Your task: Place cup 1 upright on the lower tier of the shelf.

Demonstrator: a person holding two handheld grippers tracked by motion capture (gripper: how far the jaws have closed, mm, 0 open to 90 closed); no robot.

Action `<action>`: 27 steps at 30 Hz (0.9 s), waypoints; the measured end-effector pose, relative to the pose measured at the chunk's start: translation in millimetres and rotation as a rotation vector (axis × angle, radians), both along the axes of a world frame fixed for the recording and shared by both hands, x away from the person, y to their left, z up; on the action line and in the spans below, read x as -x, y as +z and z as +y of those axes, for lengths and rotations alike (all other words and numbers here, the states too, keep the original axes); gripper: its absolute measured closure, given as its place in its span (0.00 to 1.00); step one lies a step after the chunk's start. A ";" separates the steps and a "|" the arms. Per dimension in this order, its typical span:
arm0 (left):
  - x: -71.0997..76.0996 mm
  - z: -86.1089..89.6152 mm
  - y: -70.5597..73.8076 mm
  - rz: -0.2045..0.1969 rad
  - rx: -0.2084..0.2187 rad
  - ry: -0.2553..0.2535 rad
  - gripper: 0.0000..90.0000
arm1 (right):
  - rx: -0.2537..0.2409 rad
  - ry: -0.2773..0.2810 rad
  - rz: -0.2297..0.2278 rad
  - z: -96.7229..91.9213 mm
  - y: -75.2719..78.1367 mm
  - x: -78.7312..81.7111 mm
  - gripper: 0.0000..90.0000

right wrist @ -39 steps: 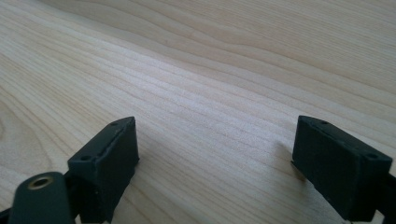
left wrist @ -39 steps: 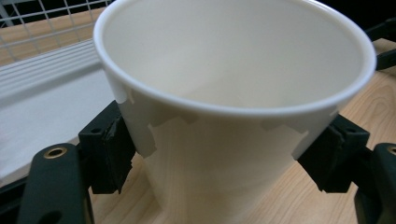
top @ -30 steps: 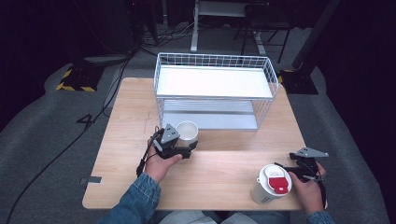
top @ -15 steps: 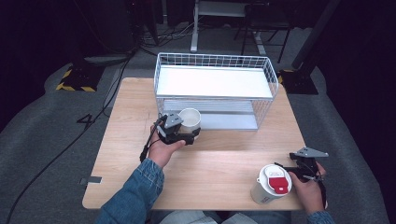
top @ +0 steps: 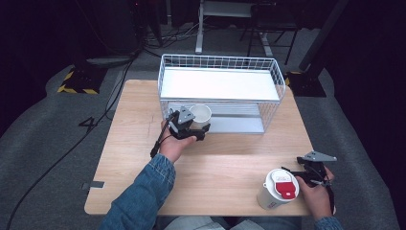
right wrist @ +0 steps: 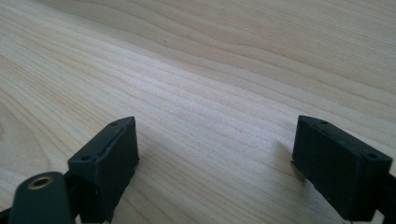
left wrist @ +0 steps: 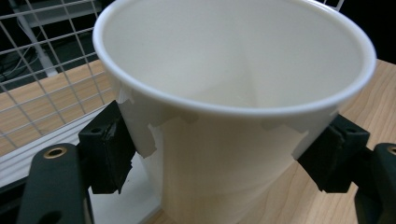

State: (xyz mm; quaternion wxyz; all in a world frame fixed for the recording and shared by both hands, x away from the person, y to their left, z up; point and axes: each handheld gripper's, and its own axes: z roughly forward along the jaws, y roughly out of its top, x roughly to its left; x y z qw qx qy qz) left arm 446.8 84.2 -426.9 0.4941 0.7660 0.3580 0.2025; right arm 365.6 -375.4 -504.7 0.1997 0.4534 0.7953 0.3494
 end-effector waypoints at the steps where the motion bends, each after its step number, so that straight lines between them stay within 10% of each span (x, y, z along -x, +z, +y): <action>1: 0.0 0.0 0.0 0.000 0.000 0.000 0.24 | 0.000 0.000 0.000 0.0 0.0 0.0 0.16; 12: -17.7 -15.5 -3.6 0.012 0.017 -0.001 0.24 | 0.000 0.000 0.000 0.0 0.0 0.0 0.16; 27: -46.6 -30.0 -33.5 -0.071 0.046 0.062 0.24 | -0.001 -0.001 -0.001 0.0 -0.1 0.0 0.16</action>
